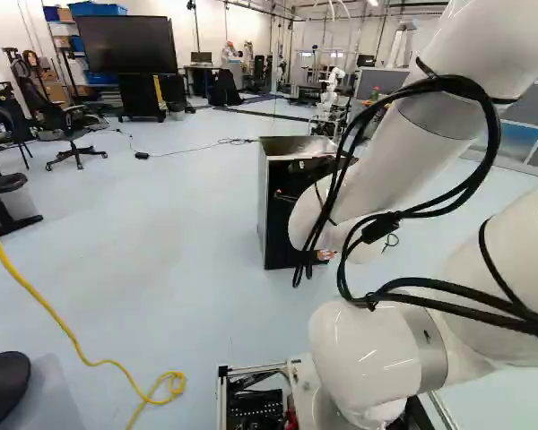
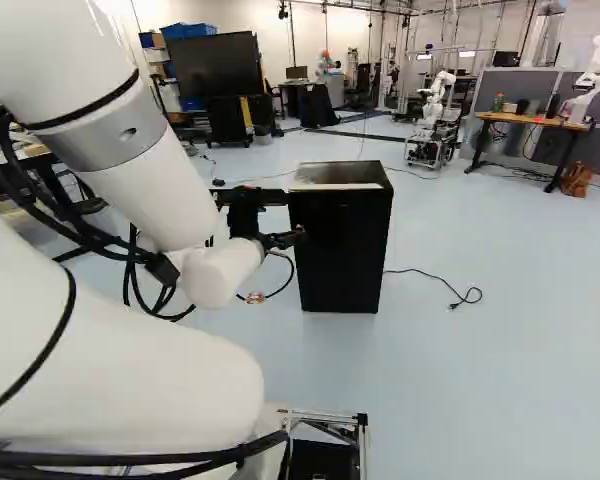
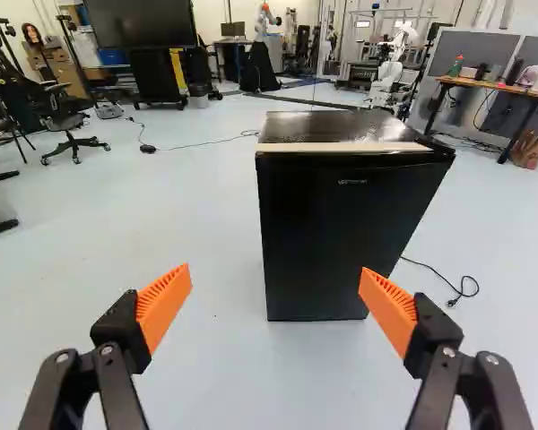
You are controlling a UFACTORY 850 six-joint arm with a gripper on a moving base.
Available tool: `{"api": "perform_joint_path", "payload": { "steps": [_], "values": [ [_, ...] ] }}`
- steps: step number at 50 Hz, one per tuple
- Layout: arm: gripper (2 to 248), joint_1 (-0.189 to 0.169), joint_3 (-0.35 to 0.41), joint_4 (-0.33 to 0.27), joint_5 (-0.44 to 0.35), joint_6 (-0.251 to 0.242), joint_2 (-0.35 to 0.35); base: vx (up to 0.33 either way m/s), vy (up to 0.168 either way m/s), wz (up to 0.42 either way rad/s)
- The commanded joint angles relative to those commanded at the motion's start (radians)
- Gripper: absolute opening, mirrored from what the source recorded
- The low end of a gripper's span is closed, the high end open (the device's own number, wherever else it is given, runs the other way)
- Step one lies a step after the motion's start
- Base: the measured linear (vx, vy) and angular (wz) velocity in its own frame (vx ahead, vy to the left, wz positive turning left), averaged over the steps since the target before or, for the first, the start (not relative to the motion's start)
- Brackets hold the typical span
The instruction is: Grab a drink from the fridge
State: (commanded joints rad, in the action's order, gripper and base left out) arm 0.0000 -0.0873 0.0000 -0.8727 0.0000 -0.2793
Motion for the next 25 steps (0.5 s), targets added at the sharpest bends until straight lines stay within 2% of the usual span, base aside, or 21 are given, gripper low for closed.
{"api": "perform_joint_path", "payload": {
  "steps": [25],
  "values": [
    [247,0.000,0.000,0.000,0.000,0.000,0.000,0.058,0.000,-0.009]
  ]
}}
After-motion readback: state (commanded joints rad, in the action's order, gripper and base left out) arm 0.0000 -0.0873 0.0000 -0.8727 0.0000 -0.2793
